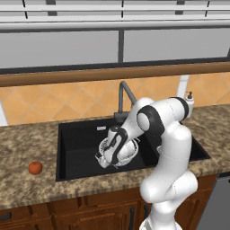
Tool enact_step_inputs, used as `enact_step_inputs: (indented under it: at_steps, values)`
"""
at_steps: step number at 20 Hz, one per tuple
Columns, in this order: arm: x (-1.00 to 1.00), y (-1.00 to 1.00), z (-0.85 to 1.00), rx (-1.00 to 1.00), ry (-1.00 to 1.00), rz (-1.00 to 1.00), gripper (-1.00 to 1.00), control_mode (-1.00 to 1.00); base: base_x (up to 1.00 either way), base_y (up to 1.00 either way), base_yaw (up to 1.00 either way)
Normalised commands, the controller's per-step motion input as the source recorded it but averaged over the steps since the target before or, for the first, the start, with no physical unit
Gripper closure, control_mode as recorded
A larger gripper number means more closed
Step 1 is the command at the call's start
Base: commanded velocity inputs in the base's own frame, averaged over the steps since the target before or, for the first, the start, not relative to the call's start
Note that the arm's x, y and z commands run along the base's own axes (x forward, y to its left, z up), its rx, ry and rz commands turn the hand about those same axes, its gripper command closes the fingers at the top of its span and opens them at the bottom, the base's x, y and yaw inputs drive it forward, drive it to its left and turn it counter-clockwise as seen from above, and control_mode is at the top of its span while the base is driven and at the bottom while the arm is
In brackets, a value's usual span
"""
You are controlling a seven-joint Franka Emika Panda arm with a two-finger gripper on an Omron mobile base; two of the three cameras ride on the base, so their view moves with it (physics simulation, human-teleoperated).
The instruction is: Put the colander in the sink, put the orange, orange in the colander, and turn on the sink faucet and pour water over the colander.
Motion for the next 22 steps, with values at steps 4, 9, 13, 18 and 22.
enact_step_inputs:
  at_steps: [4, 9, 13, 18, 22]
  values:
    - [0.00, -0.32, -0.18, 0.00, 0.00, 0.16, 1.00, -1.00, 0.00, 0.00, 0.00]
    - [0.08, -0.21, -0.09, 0.00, 0.00, 0.23, 1.00, -1.00, 0.00, 0.00, 0.00]
    - [0.16, -0.36, -0.01, 0.00, 0.00, 0.15, 1.00, -1.00, 0.00, 0.00, 0.00]
    - [0.06, -0.39, 0.00, 0.00, 0.00, 0.02, 1.00, -1.00, 0.00, 0.00, 0.00]
    - [0.00, -0.28, 0.00, 0.00, -0.01, 0.00, 1.00, -1.00, 0.00, 0.00, 0.00]
